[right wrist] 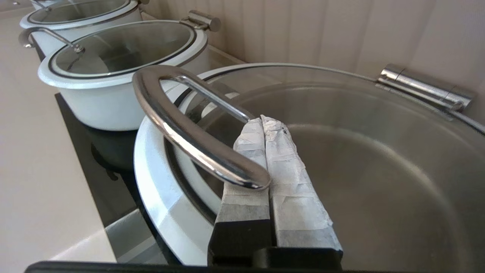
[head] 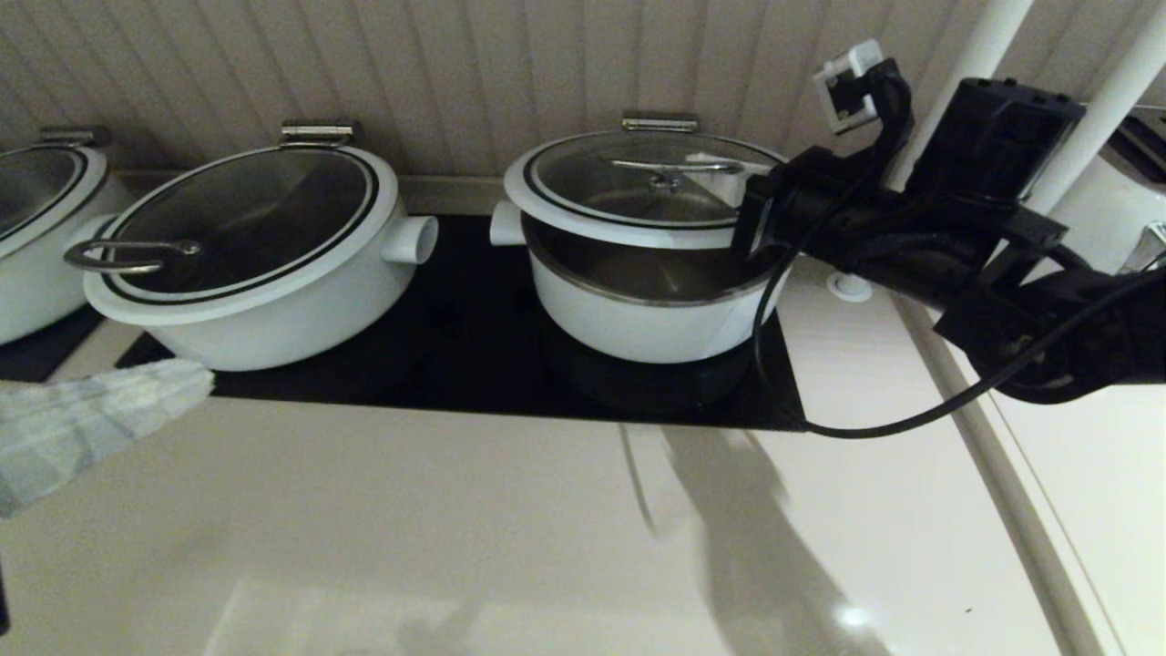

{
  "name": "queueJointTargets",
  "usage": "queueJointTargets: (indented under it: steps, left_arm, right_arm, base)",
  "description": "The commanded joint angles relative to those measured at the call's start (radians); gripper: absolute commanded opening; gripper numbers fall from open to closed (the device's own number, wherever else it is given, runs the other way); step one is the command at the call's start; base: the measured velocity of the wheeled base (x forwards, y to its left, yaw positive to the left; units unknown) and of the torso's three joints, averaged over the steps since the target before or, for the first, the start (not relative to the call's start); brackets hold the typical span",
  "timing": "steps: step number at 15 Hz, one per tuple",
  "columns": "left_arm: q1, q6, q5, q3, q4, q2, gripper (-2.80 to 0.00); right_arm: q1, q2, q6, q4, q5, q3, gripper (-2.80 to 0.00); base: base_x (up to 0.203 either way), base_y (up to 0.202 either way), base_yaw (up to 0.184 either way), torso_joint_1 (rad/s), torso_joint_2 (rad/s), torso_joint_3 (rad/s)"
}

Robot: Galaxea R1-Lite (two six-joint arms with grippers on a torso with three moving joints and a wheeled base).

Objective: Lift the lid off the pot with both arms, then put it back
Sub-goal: Hold the pot lid with the left arm

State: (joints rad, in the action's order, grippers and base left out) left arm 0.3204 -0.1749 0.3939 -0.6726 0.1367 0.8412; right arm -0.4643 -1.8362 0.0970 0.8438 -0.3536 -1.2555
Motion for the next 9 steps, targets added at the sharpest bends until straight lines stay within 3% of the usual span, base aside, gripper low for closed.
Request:
queueJointTargets:
  steps: [1,5,9]
  left_arm:
    - [0.03,0.004,0.002,0.008,0.052,0.105,-2.8]
    - [0.037,0.005,0.0,0.042,0.215,0.246,-2.8]
    - [0.059,0.005,-0.002,0.051,0.302,0.356,-2.8]
  right_arm:
    - [-0.001,-0.009,0.001,0.004,-0.002,-0.013,-2.8]
    - [-0.001,-0.018,0.001,0.004,-0.002,-0.027,-2.8]
    - [-0.001,-0.038,0.002,0.003,-0.002,-0.051,-2.8]
  base:
    - [0.0,0.0,0.0,0.0,0.0,0.0]
    - [0.0,0.0,0.0,0.0,0.0,0.0]
    - [0.0,0.0,0.0,0.0,0.0,0.0]
